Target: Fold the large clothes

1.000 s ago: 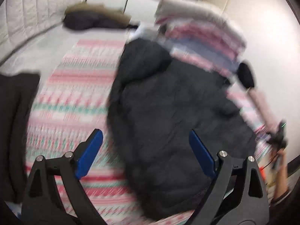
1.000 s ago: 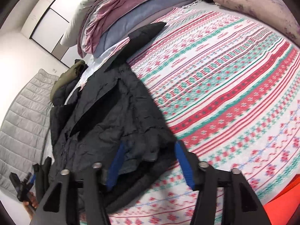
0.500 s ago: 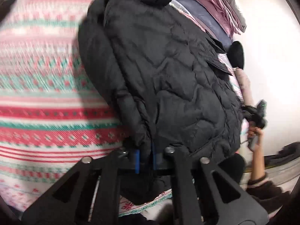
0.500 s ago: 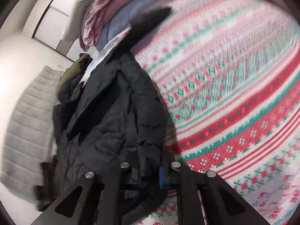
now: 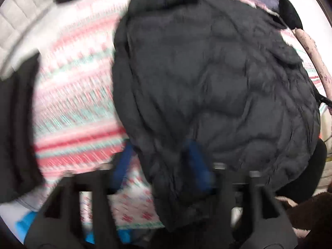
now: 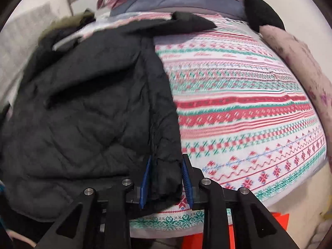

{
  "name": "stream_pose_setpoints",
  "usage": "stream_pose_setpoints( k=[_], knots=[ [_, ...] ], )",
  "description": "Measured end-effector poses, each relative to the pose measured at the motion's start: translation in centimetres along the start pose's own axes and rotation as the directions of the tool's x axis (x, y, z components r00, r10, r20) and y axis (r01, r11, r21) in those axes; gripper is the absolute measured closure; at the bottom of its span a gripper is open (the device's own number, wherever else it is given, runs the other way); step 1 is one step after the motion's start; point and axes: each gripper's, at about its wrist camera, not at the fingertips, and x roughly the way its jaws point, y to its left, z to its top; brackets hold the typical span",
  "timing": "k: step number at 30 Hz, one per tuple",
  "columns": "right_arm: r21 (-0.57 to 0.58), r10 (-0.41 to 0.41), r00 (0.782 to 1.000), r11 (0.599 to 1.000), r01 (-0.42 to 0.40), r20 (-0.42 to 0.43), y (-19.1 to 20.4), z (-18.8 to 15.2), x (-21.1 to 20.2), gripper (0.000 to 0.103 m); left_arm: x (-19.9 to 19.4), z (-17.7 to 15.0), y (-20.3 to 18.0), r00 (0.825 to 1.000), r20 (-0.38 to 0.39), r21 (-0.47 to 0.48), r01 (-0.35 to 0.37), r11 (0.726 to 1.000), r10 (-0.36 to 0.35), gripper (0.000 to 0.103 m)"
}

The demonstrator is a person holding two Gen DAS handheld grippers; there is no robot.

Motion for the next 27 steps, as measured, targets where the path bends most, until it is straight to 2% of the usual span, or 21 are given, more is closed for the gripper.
stream_pose_setpoints(
  k=[3, 5, 6, 7, 12, 15, 19, 22, 24, 27],
  knots=[
    [0.033, 0.035, 0.998, 0.999, -0.036, 0.046, -0.1, 2.7, -2.2, 0.066, -2.2, 3.1, -0.1, 0.995, 0.094, 0.026, -0.035, 0.999, 0.032, 0.028],
    [0.037, 0.054, 0.994, 0.998, -0.057, 0.091, 0.9, 5.1, -3.3, 0.05, -2.8, 5.6, -0.6, 0.991, 0.13, 0.036, -0.033, 0.999, 0.029, 0.025],
    [0.04, 0.07, 0.99, 0.996, -0.075, 0.121, 1.8, 6.5, -3.9, 0.037, -2.9, 7.1, -0.9, 0.988, 0.147, 0.037, -0.044, 0.998, 0.038, 0.024],
    [0.045, 0.087, 0.985, 0.995, -0.095, 0.147, 2.9, 7.6, -4.1, 0.031, -2.6, 8.9, -1.3, 0.985, 0.165, 0.042, -0.051, 0.998, 0.044, 0.024],
    [0.078, 0.139, 0.97, 0.984, -0.157, 0.198, 7.9, 13.1, -3.3, 0.03, -1.4, 15.4, -6.7, 0.973, 0.232, 0.115, -0.033, 0.993, 0.006, 0.022],
    [0.094, 0.18, 0.961, 0.975, -0.203, 0.211, 11.3, 16.1, -1.0, 0.03, 0.6, 19.2, -9.3, 0.964, 0.262, 0.195, -0.086, 0.977, 0.033, 0.022],
    [0.13, 0.243, 0.942, 0.952, -0.278, 0.232, 13.2, 16.6, 3.2, 0.03, 3.9, 22.8, -11.8, 0.952, 0.3, 0.298, -0.158, 0.942, 0.065, 0.022],
    [0.127, 0.149, 0.975, 0.977, -0.171, 0.165, 14.2, 16.6, 6.6, 0.03, 6.8, 25.8, -14.0, 0.944, 0.316, 0.371, -0.21, 0.905, 0.09, 0.022],
    [0.102, 0.098, 0.982, 0.988, -0.116, 0.16, 14.5, 16.4, 8.1, 0.03, 8.9, 27.3, -14.9, 0.947, 0.304, 0.406, -0.228, 0.885, 0.105, 0.022],
    [0.106, 0.048, 0.993, 0.993, -0.059, 0.104, 14.4, 16.1, 10.0, 0.03, 12.4, 28.9, -15.5, 0.947, 0.258, 0.438, -0.292, 0.85, 0.192, 0.028]
  ],
)
